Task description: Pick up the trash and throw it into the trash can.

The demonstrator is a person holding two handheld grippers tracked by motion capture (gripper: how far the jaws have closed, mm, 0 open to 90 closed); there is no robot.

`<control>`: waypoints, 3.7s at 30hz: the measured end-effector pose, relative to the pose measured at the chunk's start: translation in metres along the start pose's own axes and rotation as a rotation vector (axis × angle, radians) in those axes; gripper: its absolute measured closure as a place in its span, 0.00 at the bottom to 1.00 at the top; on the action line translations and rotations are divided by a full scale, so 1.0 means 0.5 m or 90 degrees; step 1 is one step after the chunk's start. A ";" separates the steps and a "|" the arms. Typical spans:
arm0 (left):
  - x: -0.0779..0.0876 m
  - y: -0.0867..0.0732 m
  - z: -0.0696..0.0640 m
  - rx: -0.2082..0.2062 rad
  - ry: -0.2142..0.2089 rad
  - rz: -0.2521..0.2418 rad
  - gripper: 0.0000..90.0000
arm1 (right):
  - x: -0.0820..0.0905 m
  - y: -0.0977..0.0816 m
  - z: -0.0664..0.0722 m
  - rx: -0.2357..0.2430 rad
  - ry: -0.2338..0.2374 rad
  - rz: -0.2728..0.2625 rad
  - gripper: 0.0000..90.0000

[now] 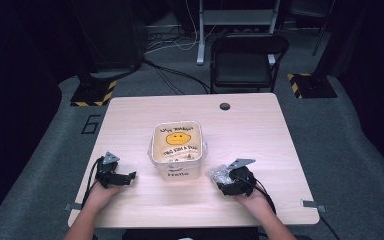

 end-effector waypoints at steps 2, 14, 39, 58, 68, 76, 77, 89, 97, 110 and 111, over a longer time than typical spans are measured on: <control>0.000 0.000 -0.001 0.002 0.001 -0.002 0.00 | 0.000 0.000 0.000 -0.001 0.002 0.000 0.38; 0.000 0.000 0.000 0.000 0.000 -0.001 0.00 | -0.002 -0.002 0.004 0.008 0.006 0.017 0.51; 0.000 0.000 0.000 0.000 0.000 0.000 0.00 | 0.055 0.029 -0.023 -0.020 -0.019 -0.018 0.58; 0.000 0.000 0.000 0.000 0.000 -0.001 0.00 | 0.092 0.074 -0.014 -0.018 -0.017 -0.038 0.57; 0.000 0.000 0.000 0.000 0.001 -0.002 0.00 | 0.102 0.102 -0.018 -0.044 -0.027 -0.034 0.57; -0.001 0.000 -0.001 0.002 0.002 -0.003 0.00 | 0.107 0.122 -0.021 -0.039 -0.037 -0.038 0.57; 0.000 0.000 0.000 0.002 0.000 -0.001 0.00 | 0.107 0.126 -0.023 -0.031 -0.037 -0.042 0.57; 0.000 0.000 0.000 0.000 0.001 -0.001 0.00 | 0.115 0.169 -0.016 -0.021 -0.048 -0.050 0.57; 0.000 0.000 0.000 0.000 0.000 -0.002 0.00 | 0.113 0.197 -0.007 -0.014 -0.049 -0.060 0.57; -0.001 0.000 0.000 0.000 0.001 -0.003 0.00 | 0.114 0.240 0.005 -0.005 -0.033 -0.071 0.57; 0.000 0.000 0.000 0.000 0.001 -0.001 0.00 | 0.114 0.243 0.005 -0.003 -0.033 -0.072 0.57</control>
Point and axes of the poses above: each handheld gripper's, and its own axes: x roughly backward along the jaws, y roughly out of its top, z roughly to its left, the point moved 1 cm from there along -x, roughly forward along the jaws, and after that the axes turned 15 degrees about -z, right-handed, at the moved point
